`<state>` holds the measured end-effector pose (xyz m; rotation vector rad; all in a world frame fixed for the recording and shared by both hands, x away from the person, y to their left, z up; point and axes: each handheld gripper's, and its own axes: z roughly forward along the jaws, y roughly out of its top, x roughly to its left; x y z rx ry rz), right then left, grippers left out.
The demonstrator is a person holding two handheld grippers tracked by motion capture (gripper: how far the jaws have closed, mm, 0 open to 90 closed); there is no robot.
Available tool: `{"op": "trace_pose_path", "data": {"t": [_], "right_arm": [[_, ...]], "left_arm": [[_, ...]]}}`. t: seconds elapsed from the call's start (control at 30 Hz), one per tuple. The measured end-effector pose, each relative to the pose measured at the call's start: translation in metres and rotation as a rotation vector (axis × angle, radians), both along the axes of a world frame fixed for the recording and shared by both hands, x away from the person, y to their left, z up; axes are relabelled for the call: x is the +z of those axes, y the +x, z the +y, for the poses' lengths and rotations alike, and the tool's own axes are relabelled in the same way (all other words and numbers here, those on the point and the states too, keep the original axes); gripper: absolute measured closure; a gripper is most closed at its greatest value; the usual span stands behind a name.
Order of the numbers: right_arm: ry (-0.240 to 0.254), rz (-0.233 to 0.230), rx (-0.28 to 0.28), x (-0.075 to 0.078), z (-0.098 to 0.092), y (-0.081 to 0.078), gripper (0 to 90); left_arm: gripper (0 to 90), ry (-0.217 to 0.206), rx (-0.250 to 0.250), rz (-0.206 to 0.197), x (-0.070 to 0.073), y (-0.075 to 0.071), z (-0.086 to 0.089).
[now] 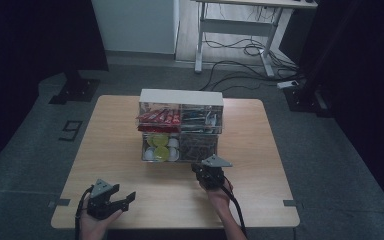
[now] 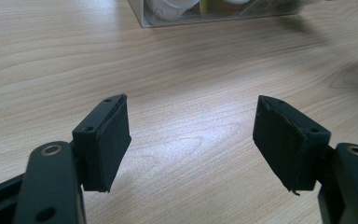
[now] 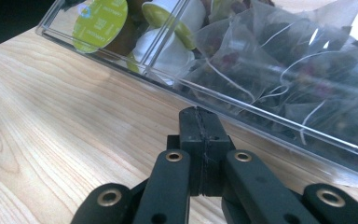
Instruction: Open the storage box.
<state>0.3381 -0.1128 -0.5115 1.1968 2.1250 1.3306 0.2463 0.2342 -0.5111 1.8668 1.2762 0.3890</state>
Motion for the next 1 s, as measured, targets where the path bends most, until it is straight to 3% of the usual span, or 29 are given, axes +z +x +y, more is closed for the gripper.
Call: {"op": "trace_pose_path", "data": {"t": [0.7, 1.0], "right_arm": [[0.06, -0.042, -0.023, 0.018, -0.017, -0.004, 89.5], [0.089, -0.07, -0.026, 0.027, -0.023, -0.004, 89.5]], "left_arm": [[27.6, 0.029, 0.03, 0.007, -0.006, 0.004, 0.003], [27.6, 0.051, 0.025, 0.029, -0.014, 0.007, -0.002]]}}
